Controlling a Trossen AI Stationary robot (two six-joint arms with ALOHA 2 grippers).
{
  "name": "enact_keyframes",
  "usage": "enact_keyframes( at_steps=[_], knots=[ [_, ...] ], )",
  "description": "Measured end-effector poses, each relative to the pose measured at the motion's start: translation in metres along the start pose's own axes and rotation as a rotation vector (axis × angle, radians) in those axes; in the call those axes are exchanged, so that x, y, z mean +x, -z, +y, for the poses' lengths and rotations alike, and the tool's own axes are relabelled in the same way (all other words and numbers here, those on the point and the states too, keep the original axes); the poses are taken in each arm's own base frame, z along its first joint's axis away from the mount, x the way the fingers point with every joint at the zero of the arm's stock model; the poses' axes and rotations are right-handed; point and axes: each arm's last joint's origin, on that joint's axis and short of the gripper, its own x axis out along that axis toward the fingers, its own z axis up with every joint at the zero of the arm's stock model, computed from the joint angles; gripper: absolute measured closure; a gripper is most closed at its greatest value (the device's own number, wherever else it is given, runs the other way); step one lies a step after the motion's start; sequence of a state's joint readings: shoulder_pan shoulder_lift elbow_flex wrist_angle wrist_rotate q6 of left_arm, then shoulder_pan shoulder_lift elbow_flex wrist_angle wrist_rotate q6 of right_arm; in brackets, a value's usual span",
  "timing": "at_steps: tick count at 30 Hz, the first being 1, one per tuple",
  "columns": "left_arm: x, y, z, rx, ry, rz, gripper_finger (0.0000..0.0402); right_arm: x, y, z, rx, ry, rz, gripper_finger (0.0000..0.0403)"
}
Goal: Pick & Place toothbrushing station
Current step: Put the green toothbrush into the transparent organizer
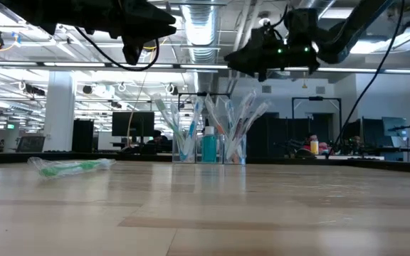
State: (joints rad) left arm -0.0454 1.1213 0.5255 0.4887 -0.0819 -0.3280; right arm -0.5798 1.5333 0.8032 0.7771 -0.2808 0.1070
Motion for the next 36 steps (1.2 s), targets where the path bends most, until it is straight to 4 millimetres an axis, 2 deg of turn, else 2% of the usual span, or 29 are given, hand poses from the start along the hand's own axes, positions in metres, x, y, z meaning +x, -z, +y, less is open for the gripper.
enact_keyframes(
  at_steps=[11, 24, 36],
  knots=[
    [-0.003, 0.018, -0.009, -0.101, 0.001, 0.159, 0.0326, -0.006, -0.004, 0.052, -0.025, -0.178, 0.13, 0.0255],
    [-0.011, 0.044, -0.019, -0.279, -0.057, 0.388, 0.0326, -0.01, 0.016, 0.108, -0.06, -0.354, 0.304, 0.0266],
    [-0.026, 0.066, -0.007, -0.547, -0.411, 0.524, 0.0326, -0.018, 0.029, 0.14, -0.071, -0.407, 0.425, 0.0267]
  ],
)
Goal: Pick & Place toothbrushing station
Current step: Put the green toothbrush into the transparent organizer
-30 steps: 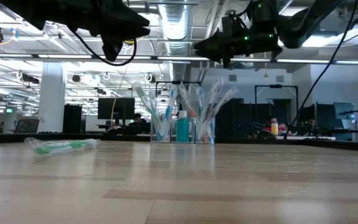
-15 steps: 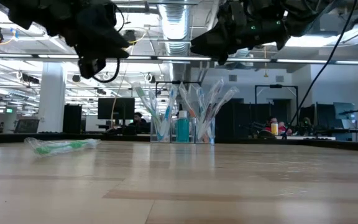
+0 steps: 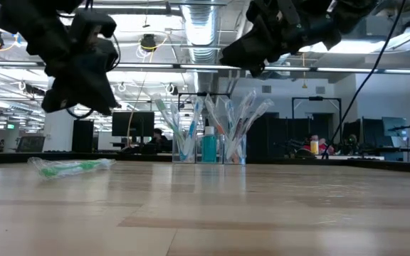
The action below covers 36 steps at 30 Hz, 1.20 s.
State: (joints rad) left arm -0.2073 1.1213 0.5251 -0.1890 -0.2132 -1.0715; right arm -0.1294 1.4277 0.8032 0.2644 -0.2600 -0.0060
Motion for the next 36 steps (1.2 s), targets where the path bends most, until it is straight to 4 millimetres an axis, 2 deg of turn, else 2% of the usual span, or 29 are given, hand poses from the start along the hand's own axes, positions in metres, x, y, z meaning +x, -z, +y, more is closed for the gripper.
enact_keyframes(
  at_steps=[9, 21, 36],
  knots=[
    [0.005, 0.004, 0.005, -0.082, -0.067, 0.028, 0.0326, 0.003, 0.004, 0.011, -0.012, 0.04, 0.04, 0.0267],
    [0.038, 0.025, 0.014, -0.149, -0.17, 0.247, 0.0326, 0.003, 0.006, 0.011, -0.005, 0.045, 0.067, 0.0267],
    [0.032, 0.027, 0.008, -0.186, -0.118, 0.281, 0.0326, 0.003, 0.009, 0.011, 0.001, 0.045, 0.093, 0.0267]
  ],
)
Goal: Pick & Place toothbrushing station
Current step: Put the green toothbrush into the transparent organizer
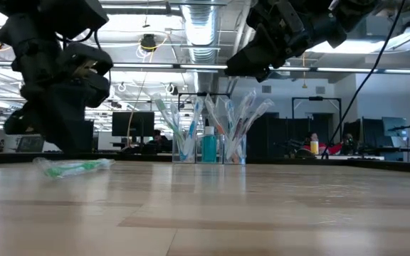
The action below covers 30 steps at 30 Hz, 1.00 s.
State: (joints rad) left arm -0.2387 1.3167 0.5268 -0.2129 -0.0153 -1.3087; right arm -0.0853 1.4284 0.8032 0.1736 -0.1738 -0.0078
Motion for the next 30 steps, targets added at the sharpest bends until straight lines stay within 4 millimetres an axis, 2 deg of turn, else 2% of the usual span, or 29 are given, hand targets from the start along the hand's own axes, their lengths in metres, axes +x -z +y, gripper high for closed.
enact_keyframes(
  at_steps=[6, 12, 15, 21, 26, 30],
  knots=[
    [0.0, 0.011, -0.001, -0.033, -0.01, 0.04, 0.0322, 0.0, 0.002, 0.0, 0.004, 0.0, 0.02, 0.0267],
    [0.0, 0.016, -0.001, -0.059, -0.025, 0.001, 0.0293, 0.0, 0.002, 0.0, 0.003, 0.0, 0.019, 0.0267],
    [0.005, 0.015, 0.001, -0.06, -0.058, -0.039, 0.0275, 0.0, 0.002, 0.0, 0.003, 0.0, 0.018, 0.0267],
    [0.022, 0.018, 0.002, -0.067, -0.076, 0.006, 0.0251, 0.0, 0.002, 0.0, 0.003, 0.0, 0.019, 0.0267],
    [0.027, 0.018, 0.0, -0.069, -0.067, 0.007, 0.0246, 0.0, 0.002, 0.0, 0.004, 0.0, 0.02, 0.0267],
    [0.024, 0.018, -0.001, -0.067, -0.053, 0.005, 0.0259, 0.0, 0.002, 0.0, 0.004, 0.0, 0.02, 0.0267]
  ],
)
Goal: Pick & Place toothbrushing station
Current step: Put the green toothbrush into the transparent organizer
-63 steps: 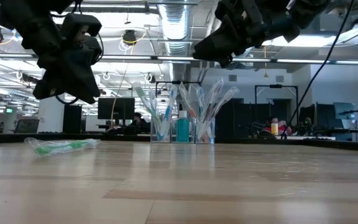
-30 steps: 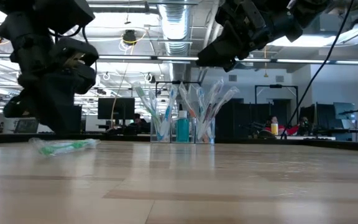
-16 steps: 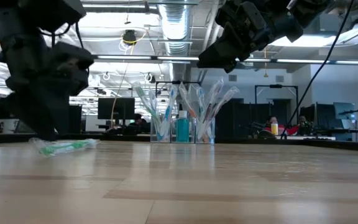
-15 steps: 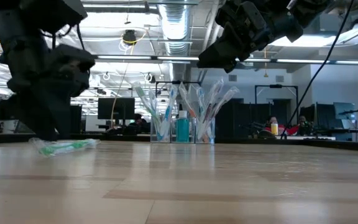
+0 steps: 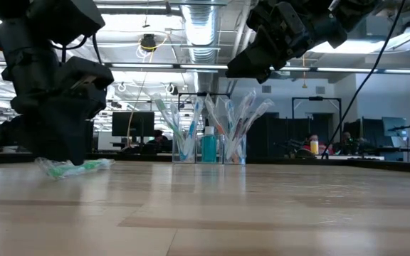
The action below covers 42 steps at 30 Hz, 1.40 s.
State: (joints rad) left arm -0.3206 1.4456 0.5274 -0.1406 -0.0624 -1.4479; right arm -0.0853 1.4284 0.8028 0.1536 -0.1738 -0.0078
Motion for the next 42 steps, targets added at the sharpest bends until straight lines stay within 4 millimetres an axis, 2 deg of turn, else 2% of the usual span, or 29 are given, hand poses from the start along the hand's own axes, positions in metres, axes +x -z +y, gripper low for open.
enact_keyframes(
  at_steps=[4, 9, 11, 21, 33, 42],
  knots=[
    [0.0, 0.0, 0.001, 0.001, -0.007, 0.0, 0.0292, 0.0, 0.0, 0.0, 0.0, 0.0, 0.0, 0.0267],
    [0.001, 0.0, 0.002, 0.006, -0.017, 0.008, 0.0369, 0.0, 0.0, 0.0, 0.0, 0.0, 0.0, 0.0267],
    [0.001, 0.001, 0.002, 0.021, -0.013, 0.011, 0.0387, 0.0, 0.0, 0.0, 0.0, 0.0, 0.0, 0.0267],
    [-0.008, -0.002, -0.004, 0.139, 0.034, -0.15, 0.0395, 0.0, 0.0, 0.0, 0.01, -0.002, 0.003, 0.0267],
    [-0.054, -0.013, -0.031, 0.348, 0.249, -0.575, 0.0395, 0.001, -0.01, 0.012, -0.004, -0.045, -0.104, 0.0267],
    [-0.062, -0.021, -0.054, 0.496, 0.364, -0.806, 0.0395, 0.0, -0.017, 0.013, 0.012, -0.051, -0.178, 0.0267]
  ],
)
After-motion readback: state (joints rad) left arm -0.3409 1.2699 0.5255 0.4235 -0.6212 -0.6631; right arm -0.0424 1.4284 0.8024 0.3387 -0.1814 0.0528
